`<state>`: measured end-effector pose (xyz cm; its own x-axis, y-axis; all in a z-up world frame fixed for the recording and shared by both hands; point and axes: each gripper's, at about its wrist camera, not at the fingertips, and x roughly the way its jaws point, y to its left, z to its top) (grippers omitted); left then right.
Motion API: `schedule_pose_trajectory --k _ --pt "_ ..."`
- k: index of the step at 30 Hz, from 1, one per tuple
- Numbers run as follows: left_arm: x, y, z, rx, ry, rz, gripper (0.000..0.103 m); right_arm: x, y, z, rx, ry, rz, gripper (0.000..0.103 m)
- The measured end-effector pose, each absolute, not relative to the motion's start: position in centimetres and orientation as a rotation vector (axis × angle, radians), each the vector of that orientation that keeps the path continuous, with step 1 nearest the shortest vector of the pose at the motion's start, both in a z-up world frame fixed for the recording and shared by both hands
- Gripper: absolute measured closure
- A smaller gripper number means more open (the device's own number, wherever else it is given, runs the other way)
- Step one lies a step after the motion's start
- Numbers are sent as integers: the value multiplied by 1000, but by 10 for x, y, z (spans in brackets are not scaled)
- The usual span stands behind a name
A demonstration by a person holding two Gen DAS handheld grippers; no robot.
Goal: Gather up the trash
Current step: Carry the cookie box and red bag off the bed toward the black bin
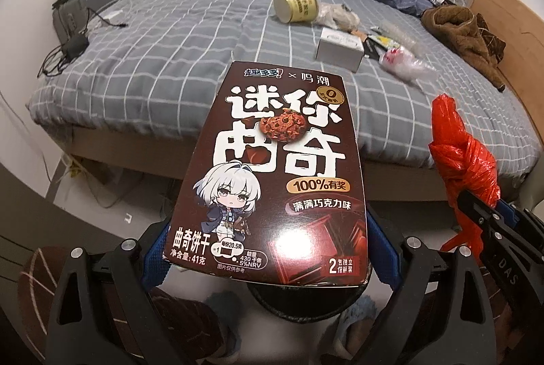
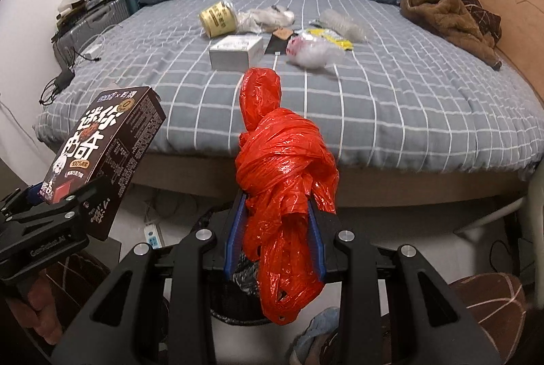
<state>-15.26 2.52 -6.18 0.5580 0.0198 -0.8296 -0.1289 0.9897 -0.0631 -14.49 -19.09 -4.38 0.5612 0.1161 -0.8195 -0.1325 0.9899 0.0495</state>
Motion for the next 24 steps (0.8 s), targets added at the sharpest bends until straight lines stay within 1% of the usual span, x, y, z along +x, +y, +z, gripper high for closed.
schedule_pose_trajectory --k 12,20,24 --pt "-163 41 -96 -129 1037 113 12 -148 -182 -89 -43 1046 147 71" --pt "-154 50 -135 -146 1107 120 12 -139 -174 -126 -51 1117 163 72" --pt "-149 53 -144 -146 1115 123 12 -132 -167 -140 -57 1146 176 72"
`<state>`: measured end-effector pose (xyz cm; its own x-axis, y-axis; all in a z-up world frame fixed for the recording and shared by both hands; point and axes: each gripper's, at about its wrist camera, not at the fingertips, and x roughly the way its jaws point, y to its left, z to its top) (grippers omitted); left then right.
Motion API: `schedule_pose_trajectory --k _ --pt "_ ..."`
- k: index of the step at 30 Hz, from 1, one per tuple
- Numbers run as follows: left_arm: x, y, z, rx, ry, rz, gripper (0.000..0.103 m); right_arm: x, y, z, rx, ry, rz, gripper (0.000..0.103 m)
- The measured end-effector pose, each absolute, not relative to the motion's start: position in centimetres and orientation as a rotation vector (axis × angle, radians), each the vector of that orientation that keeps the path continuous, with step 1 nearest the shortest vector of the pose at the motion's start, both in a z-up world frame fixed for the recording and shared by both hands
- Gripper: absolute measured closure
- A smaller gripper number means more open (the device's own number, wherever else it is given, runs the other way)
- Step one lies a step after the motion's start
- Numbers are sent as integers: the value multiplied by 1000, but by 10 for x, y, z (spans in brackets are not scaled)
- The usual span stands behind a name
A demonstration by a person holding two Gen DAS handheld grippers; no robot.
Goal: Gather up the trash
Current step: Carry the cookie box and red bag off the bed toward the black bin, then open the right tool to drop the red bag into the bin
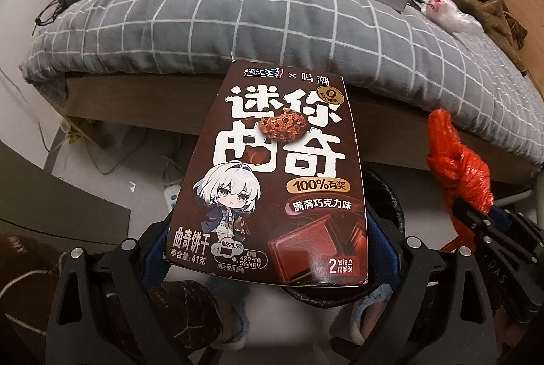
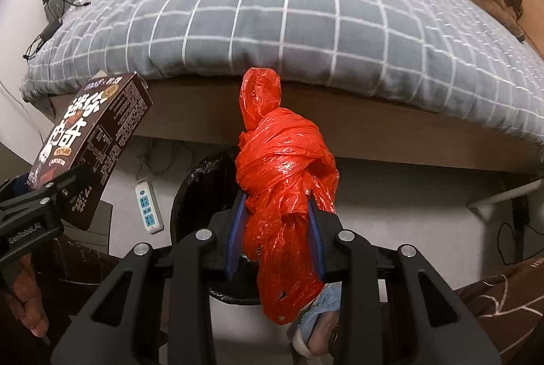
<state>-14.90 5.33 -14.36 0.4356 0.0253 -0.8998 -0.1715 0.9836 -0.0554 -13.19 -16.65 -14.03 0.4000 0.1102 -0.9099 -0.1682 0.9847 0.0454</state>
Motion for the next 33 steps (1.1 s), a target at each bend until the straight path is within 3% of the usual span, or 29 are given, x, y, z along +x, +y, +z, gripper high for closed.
schedule_pose_trajectory --k 12,15,17,23,33 --pt "-149 82 -164 -162 1154 178 12 -120 -135 -173 -73 1219 225 71" --pt "-151 85 -165 -162 1159 194 12 -118 -130 -176 -84 1220 220 60" --pt "-151 87 -166 -170 1166 198 12 -117 -131 -176 -77 1216 215 45" --pt "-145 75 -170 -156 1177 170 12 -116 -151 -171 -80 1181 159 22" --pt "-131 18 -174 -91 1200 71 12 -110 -215 -160 -44 1137 33 10"
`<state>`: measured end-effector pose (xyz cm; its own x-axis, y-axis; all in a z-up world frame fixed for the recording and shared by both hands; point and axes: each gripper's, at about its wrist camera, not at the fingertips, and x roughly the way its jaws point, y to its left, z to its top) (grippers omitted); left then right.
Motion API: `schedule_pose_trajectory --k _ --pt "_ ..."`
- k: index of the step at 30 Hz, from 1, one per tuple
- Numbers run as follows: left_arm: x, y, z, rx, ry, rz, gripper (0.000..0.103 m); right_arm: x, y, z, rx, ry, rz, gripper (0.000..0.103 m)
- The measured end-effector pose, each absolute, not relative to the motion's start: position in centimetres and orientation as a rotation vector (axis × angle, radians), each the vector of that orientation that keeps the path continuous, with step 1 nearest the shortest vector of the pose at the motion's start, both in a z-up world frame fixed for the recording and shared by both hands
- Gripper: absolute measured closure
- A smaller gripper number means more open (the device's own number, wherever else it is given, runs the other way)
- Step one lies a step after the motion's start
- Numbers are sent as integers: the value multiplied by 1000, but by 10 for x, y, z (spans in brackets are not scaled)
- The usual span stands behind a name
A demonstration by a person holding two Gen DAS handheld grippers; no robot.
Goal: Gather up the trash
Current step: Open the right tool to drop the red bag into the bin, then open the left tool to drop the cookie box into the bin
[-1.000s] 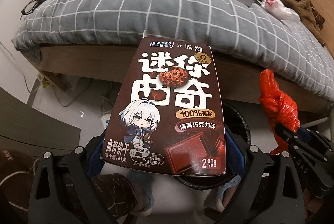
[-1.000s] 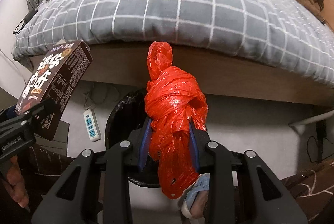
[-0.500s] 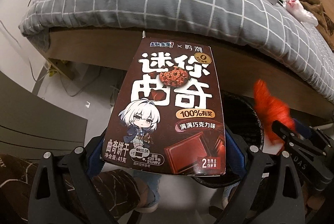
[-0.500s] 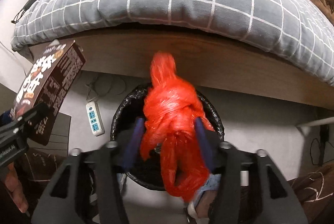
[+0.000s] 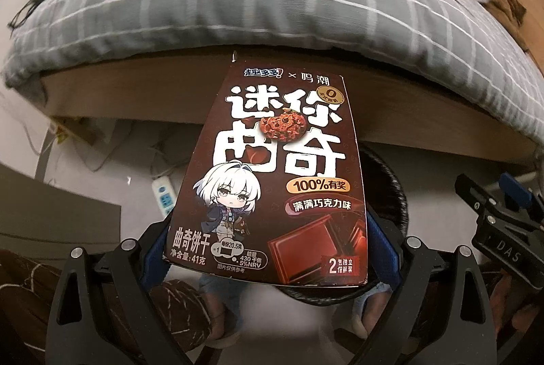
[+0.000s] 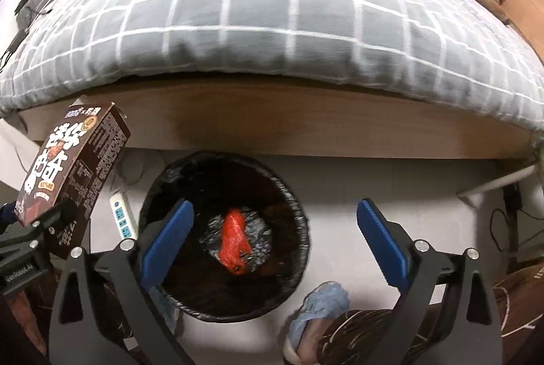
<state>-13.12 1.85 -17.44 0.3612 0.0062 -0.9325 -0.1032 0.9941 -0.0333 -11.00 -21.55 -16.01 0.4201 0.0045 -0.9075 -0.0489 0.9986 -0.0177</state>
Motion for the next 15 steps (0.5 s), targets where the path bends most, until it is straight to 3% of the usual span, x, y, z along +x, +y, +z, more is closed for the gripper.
schedule_pose_trajectory --k 15 --pt "-124 -39 -173 -26 1196 -54 12 -111 -264 -138 13 1079 -77 10"
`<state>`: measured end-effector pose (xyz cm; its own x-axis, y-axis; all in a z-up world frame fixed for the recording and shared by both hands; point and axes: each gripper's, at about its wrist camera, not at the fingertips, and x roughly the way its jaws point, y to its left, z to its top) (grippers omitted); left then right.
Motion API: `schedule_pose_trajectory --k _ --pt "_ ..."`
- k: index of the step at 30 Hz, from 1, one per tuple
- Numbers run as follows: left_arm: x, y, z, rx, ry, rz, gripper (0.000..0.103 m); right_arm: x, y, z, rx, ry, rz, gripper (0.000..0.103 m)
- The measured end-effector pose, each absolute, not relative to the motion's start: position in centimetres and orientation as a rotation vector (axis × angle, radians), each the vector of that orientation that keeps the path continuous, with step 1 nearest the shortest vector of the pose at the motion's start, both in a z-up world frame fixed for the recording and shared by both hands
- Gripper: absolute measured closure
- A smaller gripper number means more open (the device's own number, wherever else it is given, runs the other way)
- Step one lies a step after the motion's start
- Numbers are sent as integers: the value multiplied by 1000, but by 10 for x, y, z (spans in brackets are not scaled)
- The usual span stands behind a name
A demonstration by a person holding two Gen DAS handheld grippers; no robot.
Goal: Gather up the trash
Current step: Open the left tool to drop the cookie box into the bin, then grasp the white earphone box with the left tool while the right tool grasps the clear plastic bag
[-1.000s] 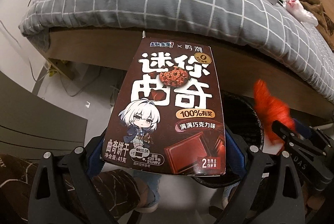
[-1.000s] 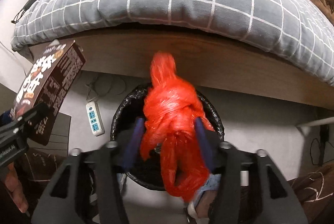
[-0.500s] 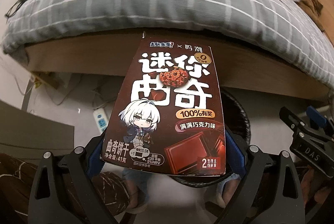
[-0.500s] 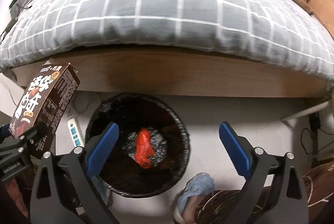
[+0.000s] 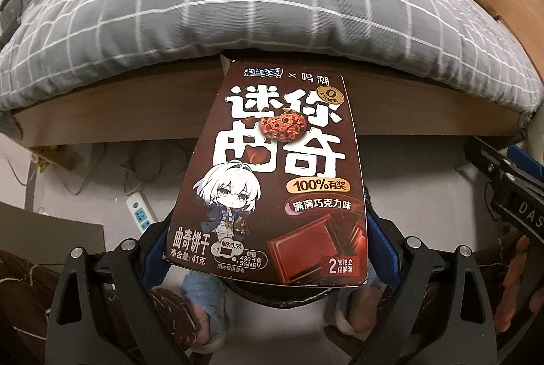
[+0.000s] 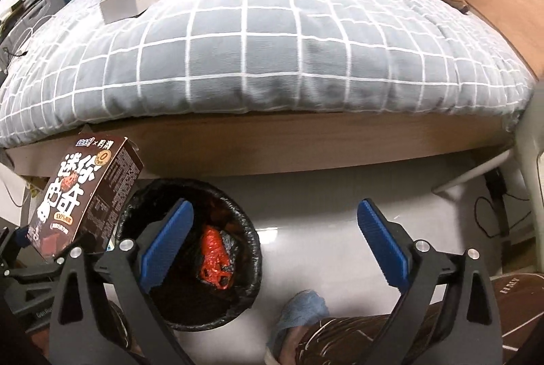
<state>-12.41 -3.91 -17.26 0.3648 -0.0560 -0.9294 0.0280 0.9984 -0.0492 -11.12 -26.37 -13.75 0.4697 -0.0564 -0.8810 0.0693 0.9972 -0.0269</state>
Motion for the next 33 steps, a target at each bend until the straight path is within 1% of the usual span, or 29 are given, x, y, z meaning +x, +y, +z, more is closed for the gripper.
schedule_pose_trajectory --k 5,10,11,14,23,33 --pt "-121 -46 -178 -37 1196 -77 11 -112 -266 -137 10 1079 -82 10" --pt "-124 -52 -181 11 1170 -50 10 -111 -265 -137 10 1073 -77 10" --pt "-124 -55 -180 17 1165 -45 7 -111 -264 -137 9 1071 -76 10" --pt "-123 -54 -177 17 1146 -37 6 -110 -263 -135 5 1066 -72 10" --pt "-108 -38 -146 3 1096 0 6 -105 -259 -117 -1 1013 -55 10" --pt "-86 -14 -110 -54 1000 27 6 -87 -249 -75 -6 891 -7 10"
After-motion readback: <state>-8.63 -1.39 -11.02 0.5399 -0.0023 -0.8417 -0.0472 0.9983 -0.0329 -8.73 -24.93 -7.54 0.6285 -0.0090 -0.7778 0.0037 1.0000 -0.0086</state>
